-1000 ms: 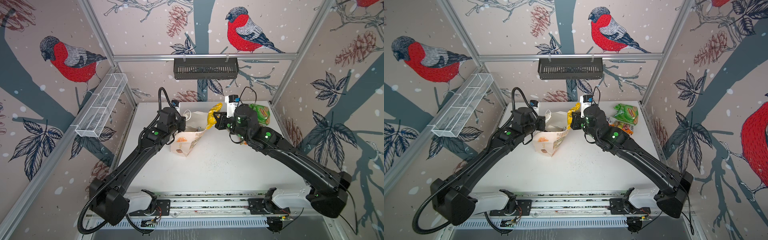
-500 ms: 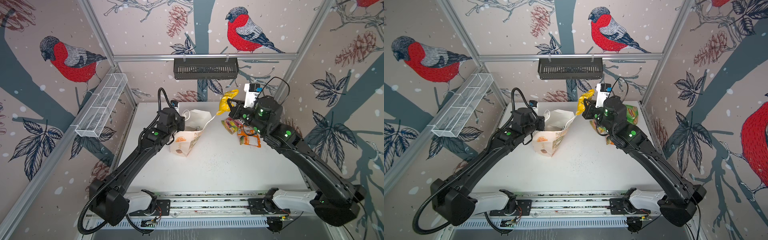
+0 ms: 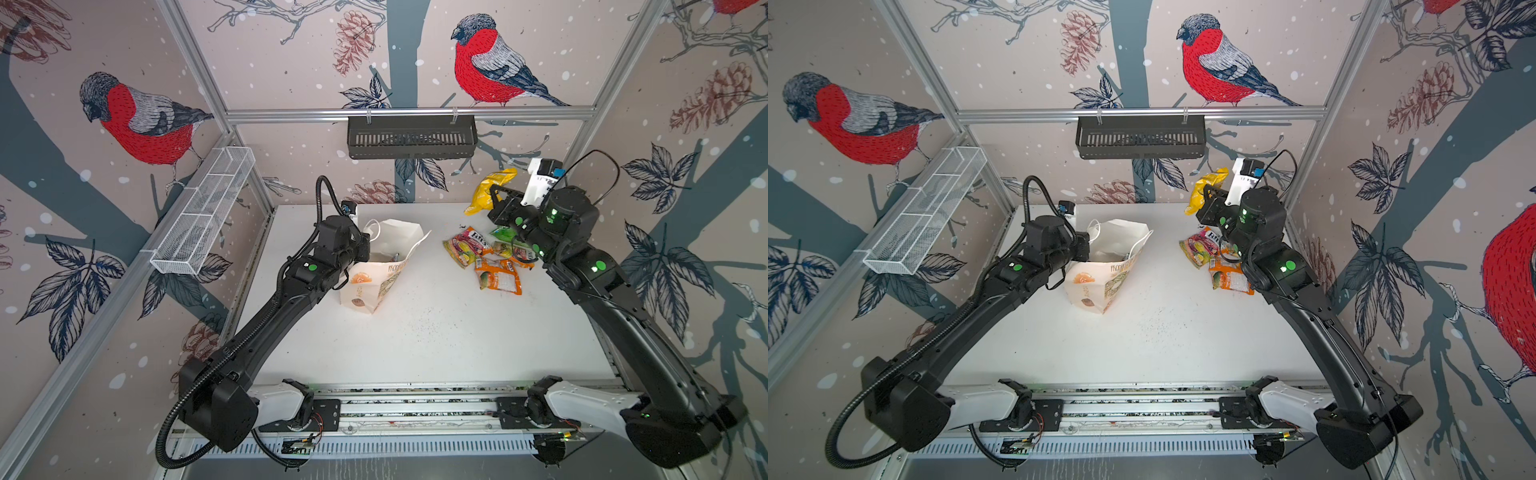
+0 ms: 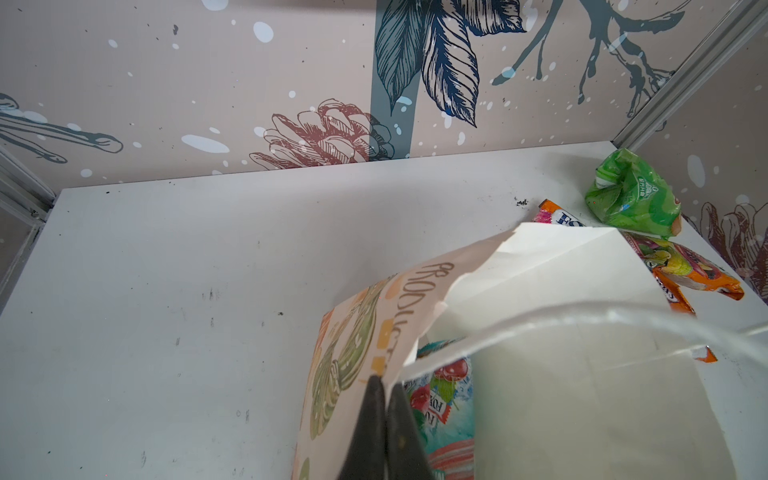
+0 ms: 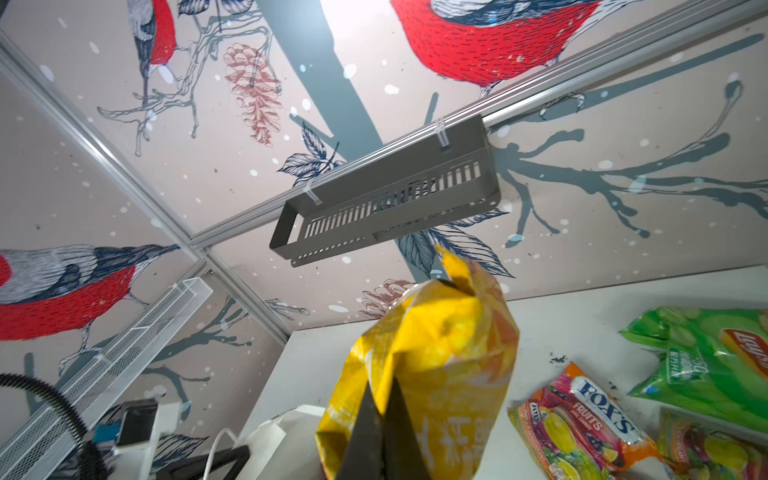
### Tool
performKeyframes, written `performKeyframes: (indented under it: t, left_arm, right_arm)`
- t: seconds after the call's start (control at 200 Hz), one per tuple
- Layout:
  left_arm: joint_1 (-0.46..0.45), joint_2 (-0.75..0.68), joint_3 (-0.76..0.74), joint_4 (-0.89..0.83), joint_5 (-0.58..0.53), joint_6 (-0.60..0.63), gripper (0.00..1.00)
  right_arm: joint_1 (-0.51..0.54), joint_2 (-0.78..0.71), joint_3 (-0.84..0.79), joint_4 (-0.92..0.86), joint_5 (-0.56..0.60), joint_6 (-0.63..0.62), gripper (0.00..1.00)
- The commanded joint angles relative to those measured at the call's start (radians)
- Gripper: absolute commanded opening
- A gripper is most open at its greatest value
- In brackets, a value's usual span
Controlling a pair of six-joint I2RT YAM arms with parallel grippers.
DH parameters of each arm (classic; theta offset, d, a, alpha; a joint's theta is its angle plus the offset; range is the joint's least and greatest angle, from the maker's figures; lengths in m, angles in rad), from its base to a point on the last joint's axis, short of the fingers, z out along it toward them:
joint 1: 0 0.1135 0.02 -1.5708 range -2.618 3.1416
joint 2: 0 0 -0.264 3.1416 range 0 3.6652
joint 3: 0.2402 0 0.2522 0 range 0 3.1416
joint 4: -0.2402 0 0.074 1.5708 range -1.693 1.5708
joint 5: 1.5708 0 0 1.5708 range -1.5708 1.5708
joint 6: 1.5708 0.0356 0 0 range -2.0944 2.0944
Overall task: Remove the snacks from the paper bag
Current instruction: 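Carry the yellow packet toward the snack pile with the right gripper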
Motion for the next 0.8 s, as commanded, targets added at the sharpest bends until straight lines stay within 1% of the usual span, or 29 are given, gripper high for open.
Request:
performKeyframes:
  t: [0.0, 0.23, 0.25, 0.335, 0.365, 0.39, 0.475, 0.54, 0.555, 0.796]
  left_arm:
    - [0.001, -0.006, -0.001, 0.033, -0.012, 0.009, 0.00]
    - [0.001, -0.010, -0.001, 0.032, -0.019, 0.010, 0.00]
    - [0.001, -0.012, -0.001, 0.032, -0.022, 0.008, 0.05]
    - [0.001, -0.016, -0.002, 0.030, -0.036, 0.008, 0.42]
    - [0.001, -0.018, -0.002, 0.030, -0.040, 0.008, 0.52]
    - [0.001, -0.020, -0.003, 0.030, -0.042, 0.009, 0.57]
    - [0.002, -0.028, -0.007, 0.032, -0.045, 0.015, 0.69]
    - [0.002, -0.034, -0.012, 0.037, -0.049, 0.018, 0.76]
    - [0.002, -0.035, -0.014, 0.037, -0.053, 0.018, 0.78]
    - [0.002, -0.037, -0.020, 0.044, -0.042, 0.026, 0.80]
  right_arm:
    - [-0.033, 0.012, -0.002, 0.039, -0.032, 0.026, 0.00]
    - [-0.069, 0.055, -0.023, 0.032, 0.003, 0.016, 0.00]
    - [-0.070, 0.058, -0.024, 0.032, 0.002, 0.015, 0.00]
    - [-0.071, 0.071, -0.030, 0.034, 0.000, 0.012, 0.00]
    - [-0.071, 0.075, -0.032, 0.035, 0.000, 0.008, 0.00]
    - [-0.071, 0.078, -0.034, 0.035, -0.001, 0.006, 0.00]
    - [-0.072, 0.083, -0.039, 0.027, 0.001, 0.001, 0.00]
    - [-0.075, 0.083, -0.045, 0.017, 0.001, -0.001, 0.00]
    - [-0.075, 0.105, -0.047, 0.015, 0.000, 0.000, 0.00]
    - [-0.102, 0.137, -0.094, 0.005, -0.024, 0.004, 0.00]
